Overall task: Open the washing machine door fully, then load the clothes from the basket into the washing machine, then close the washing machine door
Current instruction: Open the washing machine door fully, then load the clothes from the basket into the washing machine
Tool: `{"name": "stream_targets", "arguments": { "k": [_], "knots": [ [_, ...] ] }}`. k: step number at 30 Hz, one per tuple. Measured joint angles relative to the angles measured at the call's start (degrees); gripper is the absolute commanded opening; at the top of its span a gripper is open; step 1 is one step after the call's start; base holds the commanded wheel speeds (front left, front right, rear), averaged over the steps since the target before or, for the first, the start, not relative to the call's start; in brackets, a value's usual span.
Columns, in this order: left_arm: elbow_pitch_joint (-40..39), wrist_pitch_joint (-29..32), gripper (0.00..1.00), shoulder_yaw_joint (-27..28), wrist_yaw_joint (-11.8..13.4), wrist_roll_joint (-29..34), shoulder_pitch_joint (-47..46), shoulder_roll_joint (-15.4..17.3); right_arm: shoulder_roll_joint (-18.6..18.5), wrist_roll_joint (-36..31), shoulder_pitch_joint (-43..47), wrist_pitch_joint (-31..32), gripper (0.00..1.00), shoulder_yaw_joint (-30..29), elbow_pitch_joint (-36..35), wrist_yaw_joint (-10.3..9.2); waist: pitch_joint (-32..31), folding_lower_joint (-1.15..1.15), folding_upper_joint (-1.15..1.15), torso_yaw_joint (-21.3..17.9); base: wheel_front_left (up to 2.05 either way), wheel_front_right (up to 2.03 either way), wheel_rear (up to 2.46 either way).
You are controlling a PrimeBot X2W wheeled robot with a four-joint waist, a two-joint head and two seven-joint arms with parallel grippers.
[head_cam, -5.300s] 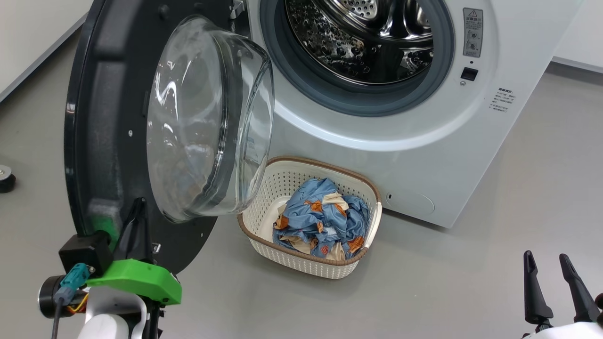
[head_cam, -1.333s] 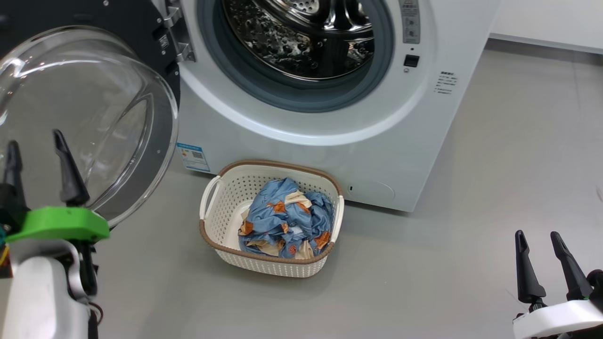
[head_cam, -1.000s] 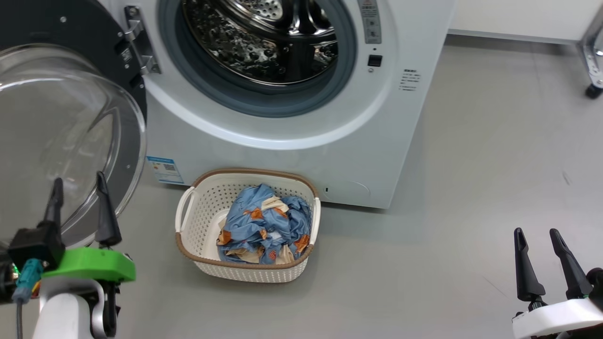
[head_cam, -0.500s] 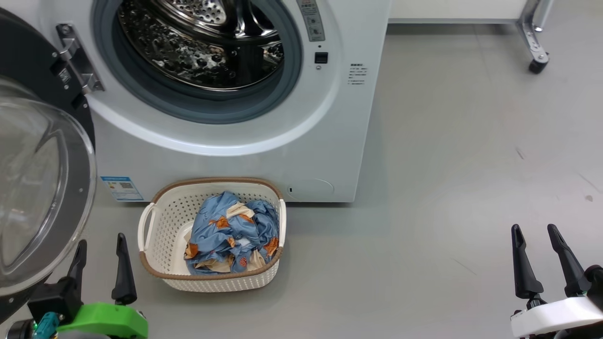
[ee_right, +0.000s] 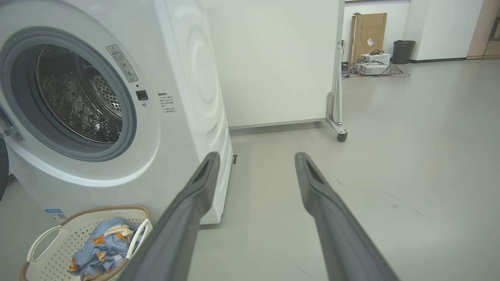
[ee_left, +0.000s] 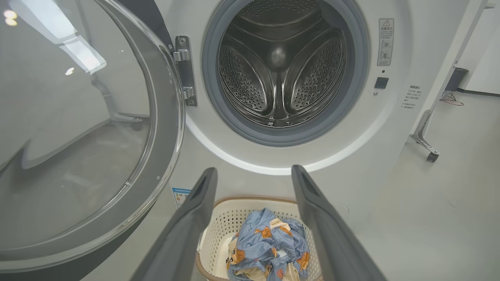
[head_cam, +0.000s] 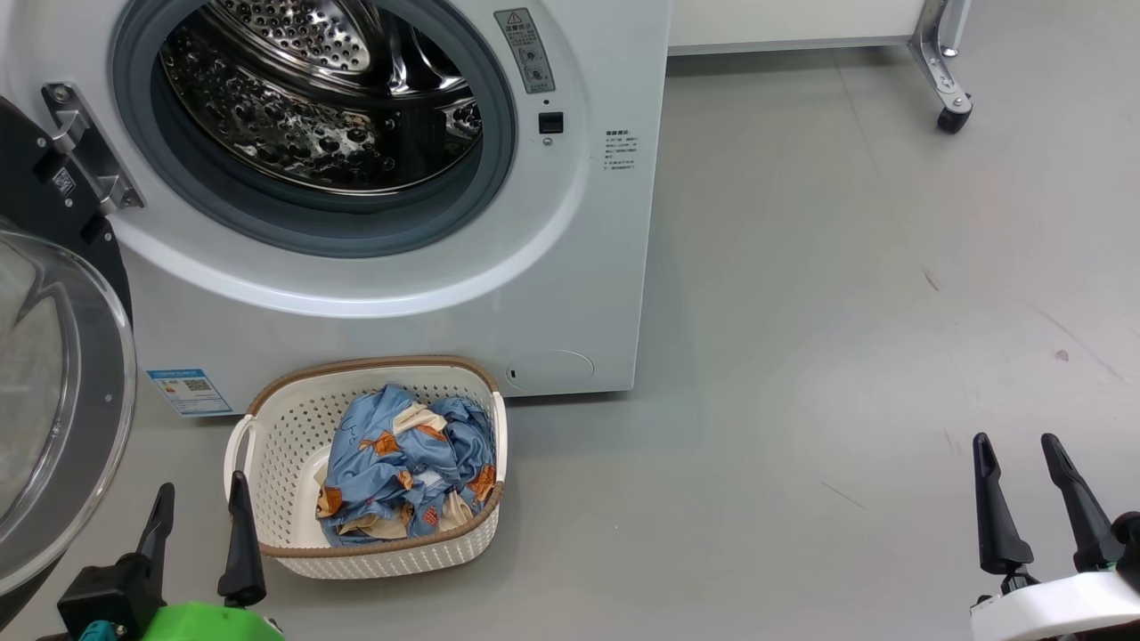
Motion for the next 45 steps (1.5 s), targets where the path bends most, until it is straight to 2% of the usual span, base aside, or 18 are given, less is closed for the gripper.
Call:
{"name": "stream_targets", "arguments": {
  "k": [19, 45],
  "knots": [
    [-0.7, 0.0, 1.00, 0.9, -0.2, -1.6, 1.0, 0.1, 0.3, 0.0, 0.6, 0.0, 1.00, -0.8, -0.5, 0.00, -0.7, 0.00, 0.00, 1.1, 0.00, 0.00, 0.00],
    [-0.4, 0.0, 1.00, -1.2, -0.2, -1.9, 1.9, 1.4, 0.3, 0.0, 0.8, 0.0, 1.00, -0.4, -0.5, 0.00, -0.5, 0.00, 0.00, 1.4, 0.15, -0.15, 0.00]
  ]
}}
